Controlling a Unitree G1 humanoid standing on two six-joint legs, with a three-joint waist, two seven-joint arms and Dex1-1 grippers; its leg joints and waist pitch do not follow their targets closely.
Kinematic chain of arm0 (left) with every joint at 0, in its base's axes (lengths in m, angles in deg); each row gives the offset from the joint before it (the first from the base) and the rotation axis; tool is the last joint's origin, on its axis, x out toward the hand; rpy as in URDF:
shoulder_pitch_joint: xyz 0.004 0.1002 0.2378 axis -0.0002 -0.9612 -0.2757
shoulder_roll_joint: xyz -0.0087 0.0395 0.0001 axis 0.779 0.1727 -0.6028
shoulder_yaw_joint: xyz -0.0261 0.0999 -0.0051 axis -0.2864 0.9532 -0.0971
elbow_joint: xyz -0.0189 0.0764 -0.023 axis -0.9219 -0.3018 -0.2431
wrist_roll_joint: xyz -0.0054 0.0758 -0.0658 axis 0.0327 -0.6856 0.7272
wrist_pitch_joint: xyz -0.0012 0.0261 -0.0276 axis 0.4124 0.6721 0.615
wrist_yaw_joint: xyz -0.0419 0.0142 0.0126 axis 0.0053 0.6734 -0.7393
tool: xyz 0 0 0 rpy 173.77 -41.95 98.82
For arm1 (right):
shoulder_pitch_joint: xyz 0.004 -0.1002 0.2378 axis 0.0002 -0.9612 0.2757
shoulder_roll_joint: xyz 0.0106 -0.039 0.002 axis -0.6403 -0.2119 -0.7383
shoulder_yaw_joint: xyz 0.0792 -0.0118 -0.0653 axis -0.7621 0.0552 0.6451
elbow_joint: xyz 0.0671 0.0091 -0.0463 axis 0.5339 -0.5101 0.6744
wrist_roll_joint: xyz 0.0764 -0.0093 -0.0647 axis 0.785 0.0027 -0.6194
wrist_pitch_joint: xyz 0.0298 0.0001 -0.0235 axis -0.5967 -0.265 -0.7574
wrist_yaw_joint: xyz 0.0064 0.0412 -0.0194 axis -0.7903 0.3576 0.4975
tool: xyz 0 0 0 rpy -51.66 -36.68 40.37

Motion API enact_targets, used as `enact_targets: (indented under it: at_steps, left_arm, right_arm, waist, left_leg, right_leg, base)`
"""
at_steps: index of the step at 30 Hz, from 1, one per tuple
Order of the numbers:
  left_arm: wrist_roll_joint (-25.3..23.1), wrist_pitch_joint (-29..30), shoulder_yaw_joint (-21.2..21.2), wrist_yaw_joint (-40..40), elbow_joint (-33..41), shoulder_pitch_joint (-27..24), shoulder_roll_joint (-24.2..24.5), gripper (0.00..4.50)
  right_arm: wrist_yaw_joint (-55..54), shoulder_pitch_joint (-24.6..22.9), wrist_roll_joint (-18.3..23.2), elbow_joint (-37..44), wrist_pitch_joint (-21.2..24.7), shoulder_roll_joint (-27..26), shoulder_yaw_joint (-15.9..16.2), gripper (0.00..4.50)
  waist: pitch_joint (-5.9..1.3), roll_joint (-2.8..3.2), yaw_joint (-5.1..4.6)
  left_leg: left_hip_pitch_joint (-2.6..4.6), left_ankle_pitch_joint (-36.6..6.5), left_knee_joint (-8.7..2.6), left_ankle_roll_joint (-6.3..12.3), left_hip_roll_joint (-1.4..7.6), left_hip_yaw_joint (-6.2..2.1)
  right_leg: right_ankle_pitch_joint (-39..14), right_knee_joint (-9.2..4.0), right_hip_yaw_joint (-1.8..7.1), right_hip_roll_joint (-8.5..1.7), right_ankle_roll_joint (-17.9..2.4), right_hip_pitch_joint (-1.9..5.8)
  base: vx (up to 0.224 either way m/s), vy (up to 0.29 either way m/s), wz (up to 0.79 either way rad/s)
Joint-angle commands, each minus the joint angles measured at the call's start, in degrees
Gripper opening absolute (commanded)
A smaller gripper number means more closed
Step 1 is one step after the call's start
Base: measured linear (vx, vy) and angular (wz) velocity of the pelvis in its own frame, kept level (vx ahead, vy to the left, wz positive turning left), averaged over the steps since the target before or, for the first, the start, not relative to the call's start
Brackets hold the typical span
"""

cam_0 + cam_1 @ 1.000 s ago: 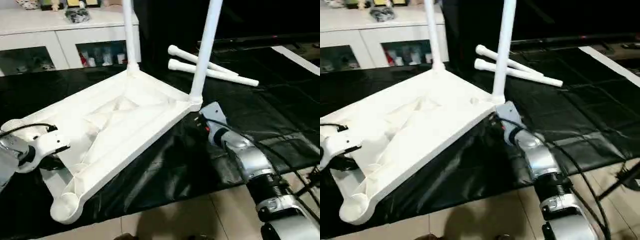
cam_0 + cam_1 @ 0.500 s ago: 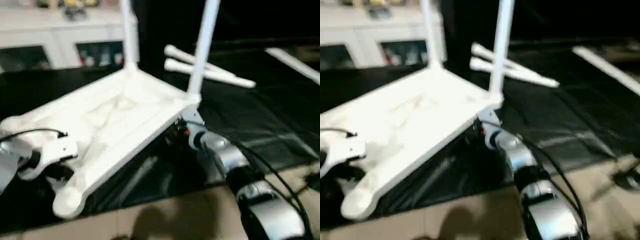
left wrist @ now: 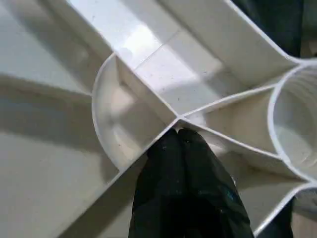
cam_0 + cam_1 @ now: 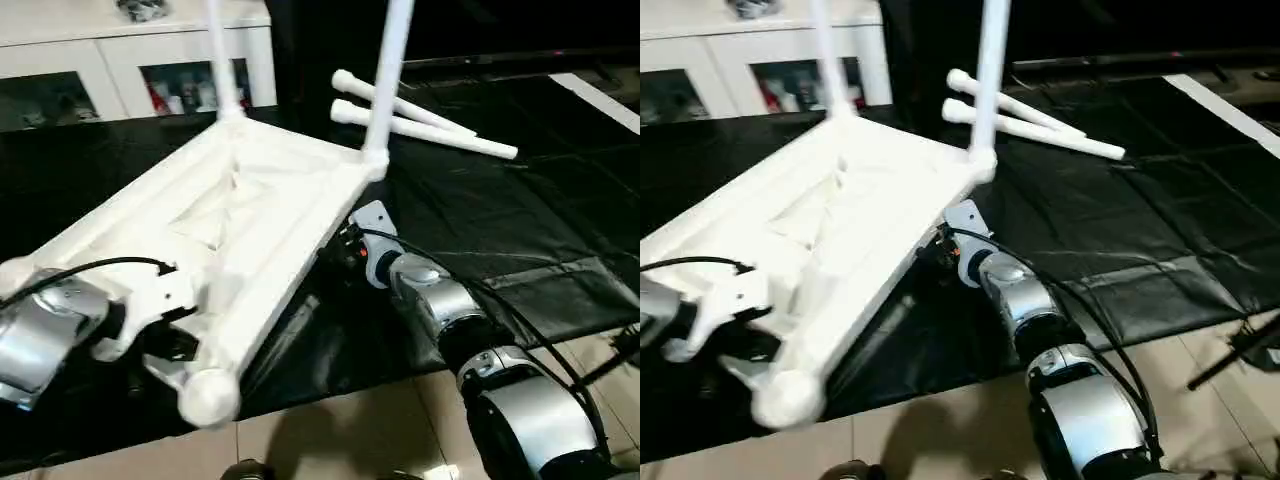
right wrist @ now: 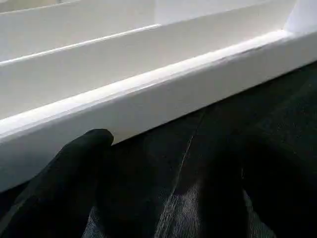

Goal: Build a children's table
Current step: Rotate table base

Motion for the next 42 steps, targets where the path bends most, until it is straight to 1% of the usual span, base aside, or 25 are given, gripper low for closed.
enact_targets:
  at_steps: [1, 2, 4, 7, 8, 11, 12, 14, 16, 19, 21, 24, 25, 26, 31, 34, 37, 39, 41, 42]
  left_arm:
    - [1.5, -1.3, -0.4, 0.8, 2.0, 2.1, -1.1, 0.03]
    - [1.7, -1.2, -0.2, 0.8, 2.2, 2.1, -1.5, 0.03]
    - [2.1, -0.6, 0.4, 1.2, 3.0, 2.2, -2.6, 0.03]
    - [2.8, 0.0, 0.9, 2.0, 4.0, 2.7, -4.6, 0.03]
    - [3.0, 0.2, 1.0, 2.2, 4.3, 2.8, -5.1, 0.03]
    - [2.8, -0.2, 1.6, 3.6, 4.5, 3.7, -7.2, 0.03]
    - [2.8, -0.2, 1.6, 3.6, 4.5, 3.7, -7.2, 0.03]
    - [2.8, -0.5, 1.7, 4.9, 4.3, 4.7, -9.0, 0.03]
    - [2.6, -0.7, 1.6, 5.5, 4.0, 5.0, -9.6, 0.03]
    - [2.2, -1.3, 1.5, 6.0, 3.4, 5.5, -10.1, 0.03]
    - [2.5, -1.3, 1.4, 6.0, 3.4, 5.9, -10.7, 0.03]
    - [2.8, -0.9, 1.2, 6.4, 3.7, 6.2, -11.3, 0.03]
    - [2.8, -0.9, 1.2, 6.6, 3.8, 6.3, -11.5, 0.03]
    - [2.8, -0.9, 1.2, 6.6, 3.8, 6.3, -11.5, 0.03]
    - [2.7, -2.4, 1.3, 9.0, 2.1, 7.6, -14.1, 0.03]
    - [2.6, -3.1, 1.3, 10.0, 1.4, 8.2, -15.3, 0.03]
    - [2.2, -3.8, 0.4, 12.4, -0.1, 9.3, -17.0, 0.03]
    - [1.2, -4.9, 0.0, 14.1, -1.9, 10.2, -17.5, 0.03]
    - [0.2, -6.1, -0.3, 15.7, -3.8, 11.0, -17.5, 0.03]
    - [0.2, -6.1, -0.3, 15.7, -3.8, 11.0, -17.5, 0.03]
  right_arm:
    - [2.4, 1.4, 0.3, -0.5, -1.1, -2.2, 0.6, 4.50]
    - [3.0, 1.5, 0.3, -0.6, -1.4, -2.4, 0.7, 4.50]
    - [3.8, 1.7, 0.2, -1.2, -2.2, -2.9, 0.6, 4.50]
    - [4.8, 1.6, 0.2, -1.3, -2.8, -3.2, 0.6, 4.50]
    - [5.1, 1.6, 0.2, -1.5, -3.1, -3.3, 0.6, 4.50]
    - [5.7, 1.8, 0.3, -1.8, -3.8, -3.7, 0.6, 4.50]
    - [5.7, 1.8, 0.3, -1.8, -3.8, -3.7, 0.6, 4.50]
    - [5.8, 1.9, 0.4, -1.8, -4.5, -3.9, 0.3, 4.50]
    - [5.9, 2.0, 0.3, -1.9, -4.7, -3.9, 0.1, 4.50]
    - [6.5, 2.0, 0.3, -2.1, -5.2, -3.9, -0.1, 4.50]
    - [6.7, 2.0, 0.3, -2.2, -5.5, -3.9, -0.2, 4.50]
    - [6.7, 2.0, 0.3, -2.3, -5.6, -3.9, -0.2, 4.50]
    - [6.8, 2.1, 0.3, -2.4, -5.7, -3.9, -0.3, 4.50]
    - [6.8, 2.1, 0.3, -2.4, -5.7, -3.9, -0.3, 4.50]
    - [9.3, 2.2, 0.5, -2.1, -6.8, -5.1, -0.5, 4.50]
    - [9.5, 2.2, 0.4, -2.3, -7.0, -5.5, -0.3, 4.50]
    - [9.3, 2.2, 0.3, -2.4, -7.2, -5.7, -0.4, 4.50]
    - [9.0, 2.1, 0.3, -2.5, -7.4, -5.6, -0.6, 4.50]
    - [8.6, 2.0, 0.1, -2.5, -7.6, -5.3, -1.0, 4.50]
    - [8.6, 2.0, 0.1, -2.5, -7.6, -5.3, -1.0, 4.50]
  waist:
    - [-4.00, 0.78, 0.06]
    - [-3.97, 0.75, -0.08]
    - [-4.01, 0.92, -0.24]
    - [-4.06, 0.87, -0.30]
    - [-4.11, 0.86, -0.25]
    - [-4.15, 0.86, -0.40]
    - [-4.20, 0.78, -0.45]
    - [-4.24, 0.71, -0.56]
    - [-4.27, 0.74, -0.79]
    - [-4.34, 0.69, -0.83]
    - [-4.33, 0.79, -0.84]
    - [-4.35, 0.76, -0.85]
    - [-4.36, 0.86, -0.82]
    - [-4.37, 0.80, -0.85]
    - [-4.45, 0.86, -0.81]
    - [-4.52, 0.73, -0.84]
    - [-4.54, 0.71, -0.78]
    - [-4.52, 0.73, -0.75]
    - [-4.54, 0.86, -0.75]
    - [-4.54, 0.80, -0.77]
  left_leg:
    - [1.11, -12.8, -3.82, -0.19, 2.28, -1.03]
    - [1.07, -13.0, -3.81, -0.26, 2.29, -1.05]
    - [1.16, -13.0, -3.74, -0.16, 2.33, -1.04]
    - [1.20, -12.0, -3.62, 0.23, 2.31, -0.92]
    - [1.11, -11.6, -3.61, 0.36, 2.32, -1.00]
    - [1.04, -11.2, -3.52, 0.60, 2.27, -0.98]
    - [0.98, -10.8, -3.42, 0.78, 2.21, -0.94]
    - [0.95, -10.2, -3.35, 1.08, 2.19, -0.92]
    - [0.88, -10.0, -3.33, 1.40, 2.15, -0.97]
    - [0.87, -9.2, -3.13, 2.05, 2.13, -0.91]
    - [0.94, -9.2, -3.15, 2.13, 2.19, -0.91]
    - [0.97, -9.0, -3.17, 2.20, 2.25, -0.94]
    - [0.99, -9.0, -3.17, 2.21, 2.24, -0.95]
    - [0.98, -9.0, -3.15, 2.26, 2.21, -0.92]
    - [0.95, -8.9, -3.08, 2.30, 2.23, -0.97]
    - [0.84, -8.0, -2.94, 2.75, 2.09, -0.93]
    - [0.96, -7.9, -2.91, 3.07, 2.15, -0.90]
    - [0.89, -8.2, -2.92, 3.03, 2.12, -0.94]
    - [0.98, -8.7, -2.92, 2.85, 2.17, -0.97]
    - [0.91, -8.6, -2.93, 2.90, 2.14, -0.97]
  right_leg:
    - [-4.0, -5.58, 4.01, -4.48, -12.6, 3.12]
    - [-4.6, -5.66, 4.07, -4.56, -12.6, 3.16]
    - [-4.5, -5.64, 4.07, -4.52, -12.7, 3.07]
    - [-2.7, -5.52, 4.07, -4.40, -13.2, 3.08]
    - [-2.2, -5.45, 4.02, -4.46, -13.3, 3.24]
    - [-1.3, -5.39, 4.00, -4.45, -13.6, 3.33]
    - [-0.8, -5.36, 3.99, -4.46, -13.6, 3.40]
    - [-0.1, -5.34, 3.95, -4.44, -13.7, 3.46]
    - [0.2, -5.30, 3.88, -4.40, -13.9, 3.56]
    - [1.0, -5.29, 3.88, -4.41, -14.1, 3.59]
    - [1.1, -5.29, 3.84, -4.35, -14.2, 3.49]
    - [1.7, -5.16, 3.80, -4.30, -14.5, 3.55]
    - [1.8, -5.13, 3.78, -4.31, -14.5, 3.54]
    - [1.8, -5.16, 3.79, -4.31, -14.5, 3.56]
    - [2.5, -5.07, 3.76, -4.34, -14.6, 3.66]
    - [3.9, -5.04, 3.75, -4.33, -14.7, 3.76]
    - [4.0, -5.02, 3.72, -4.31, -14.8, 3.70]
    - [3.5, -5.11, 3.69, -4.33, -14.7, 3.76]
    - [3.1, -5.12, 3.67, -4.33, -14.5, 3.69]
    - [3.2, -5.15, 3.68, -4.32, -14.5, 3.74]
  base:
    - [0.000, 0.000, 0.00]
    - [0.000, 0.000, 0.00]
    - [0.000, 0.000, 0.00]
    - [0.000, 0.000, 0.00]
    - [0.000, 0.000, 0.00]
    - [0.000, 0.000, 0.00]
    - [0.000, 0.000, 0.00]
    - [0.000, 0.000, 0.00]
    - [0.000, 0.000, 0.00]
    - [0.000, 0.000, 0.00]
    - [0.000, 0.000, 0.00]
    - [0.000, 0.000, 0.00]
    - [0.000, 0.000, 0.00]
    - [0.000, 0.000, 0.00]
    - [0.000, 0.000, 0.00]
    - [0.000, 0.000, 0.00]
    - [0.000, 0.000, 0.00]
    - [0.000, 0.000, 0.00]
    - [0.000, 0.000, 0.00]
    - [0.000, 0.000, 0.00]
